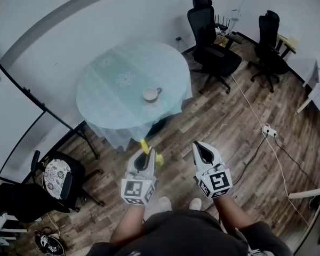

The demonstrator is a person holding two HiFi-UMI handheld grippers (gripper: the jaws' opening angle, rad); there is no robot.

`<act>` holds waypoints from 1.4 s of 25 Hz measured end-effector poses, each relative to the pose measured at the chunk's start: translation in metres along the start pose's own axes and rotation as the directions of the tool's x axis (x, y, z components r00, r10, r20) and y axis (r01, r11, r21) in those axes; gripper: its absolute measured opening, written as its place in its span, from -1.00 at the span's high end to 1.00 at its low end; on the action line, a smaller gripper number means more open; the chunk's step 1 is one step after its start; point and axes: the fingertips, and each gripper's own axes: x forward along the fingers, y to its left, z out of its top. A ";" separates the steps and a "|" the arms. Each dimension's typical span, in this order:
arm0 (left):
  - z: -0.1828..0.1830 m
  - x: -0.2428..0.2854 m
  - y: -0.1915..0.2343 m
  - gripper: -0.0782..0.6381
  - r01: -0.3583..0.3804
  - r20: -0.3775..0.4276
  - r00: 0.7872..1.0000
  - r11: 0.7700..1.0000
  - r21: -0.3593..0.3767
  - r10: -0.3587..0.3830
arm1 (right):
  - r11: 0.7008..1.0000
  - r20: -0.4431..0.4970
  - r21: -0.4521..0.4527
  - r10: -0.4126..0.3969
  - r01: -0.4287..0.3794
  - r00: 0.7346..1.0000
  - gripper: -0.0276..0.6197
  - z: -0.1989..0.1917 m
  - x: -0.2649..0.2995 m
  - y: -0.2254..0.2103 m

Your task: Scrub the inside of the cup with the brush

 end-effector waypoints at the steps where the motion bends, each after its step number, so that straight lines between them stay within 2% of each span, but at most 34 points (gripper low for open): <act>1: 0.000 0.000 0.004 0.68 0.004 0.000 1.000 1.000 -0.001 -0.004 | 1.000 -0.007 0.006 -0.006 0.006 1.000 0.91 -0.001 0.003 0.002; 6: 0.000 -0.006 0.021 0.68 0.041 0.004 0.999 0.999 -0.001 -0.041 | 0.997 -0.026 0.035 -0.070 0.071 0.997 0.91 -0.003 0.014 0.011; 16: 0.001 -0.019 0.059 0.68 0.102 0.012 0.995 0.995 0.009 -0.102 | 0.992 -0.030 0.012 -0.125 0.125 0.992 0.91 0.000 0.030 0.051; 26: 0.002 -0.003 0.088 0.68 0.072 0.009 0.997 0.997 0.006 -0.072 | 0.997 -0.037 0.017 -0.071 0.072 0.997 0.91 -0.001 0.068 0.068; 35: 0.001 0.053 0.097 0.68 0.039 -0.002 0.999 0.999 0.008 -0.039 | 1.000 -0.034 0.025 -0.006 0.007 0.999 0.91 -0.003 0.122 0.022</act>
